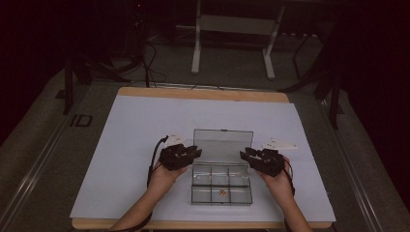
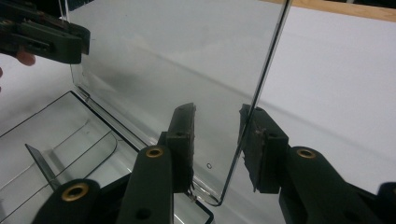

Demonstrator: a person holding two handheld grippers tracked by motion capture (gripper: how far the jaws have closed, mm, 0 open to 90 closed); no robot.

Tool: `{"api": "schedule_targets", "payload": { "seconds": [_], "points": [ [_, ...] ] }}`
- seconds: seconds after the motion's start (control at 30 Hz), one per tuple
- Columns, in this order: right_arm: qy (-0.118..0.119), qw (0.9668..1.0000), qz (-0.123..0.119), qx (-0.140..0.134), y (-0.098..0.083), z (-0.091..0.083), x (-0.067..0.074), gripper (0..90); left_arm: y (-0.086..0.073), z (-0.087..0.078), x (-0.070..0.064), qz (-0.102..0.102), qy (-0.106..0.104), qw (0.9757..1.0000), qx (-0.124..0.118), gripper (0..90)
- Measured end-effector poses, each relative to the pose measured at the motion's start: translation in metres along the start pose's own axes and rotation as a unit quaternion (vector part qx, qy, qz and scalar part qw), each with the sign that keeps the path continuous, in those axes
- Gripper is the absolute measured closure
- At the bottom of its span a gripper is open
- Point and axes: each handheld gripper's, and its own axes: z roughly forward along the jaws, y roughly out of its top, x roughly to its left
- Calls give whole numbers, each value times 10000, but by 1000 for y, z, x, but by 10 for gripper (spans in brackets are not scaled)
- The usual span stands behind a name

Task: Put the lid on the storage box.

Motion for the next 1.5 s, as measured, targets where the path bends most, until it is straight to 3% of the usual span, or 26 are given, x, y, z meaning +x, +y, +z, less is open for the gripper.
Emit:
{"api": "schedule_targets", "payload": {
  "seconds": [0.43, 0.53, 0.8, 1.0, 1.27, 1.5],
  "points": [
    [43, 9998, -63, -207, 1, -18, 3, 713, 0, -13, -7, 121, -60, 9999, -80, 739],
    [173, 9994, 5, -294, 2, -24, 2, 728, -1, -15, -9, 157, -55, 9998, -82, 739],
    [87, 9997, -166, -187, -2, -31, 5, 782, -3, -21, -15, 273, 24, 9996, -58, 740],
    [166, 9997, -73, -151, -7, -36, 3, 844, -8, -23, -17, 283, 70, 9995, -82, 739],
    [207, 9997, -88, -109, -11, -38, 4, 848, -15, -28, -16, 235, 34, 9997, -34, 780],
    [248, 9996, -100, -68, -15, -41, 6, 847, -16, -30, -20, 392, 76, 9992, 10, 781]
  ]
}}
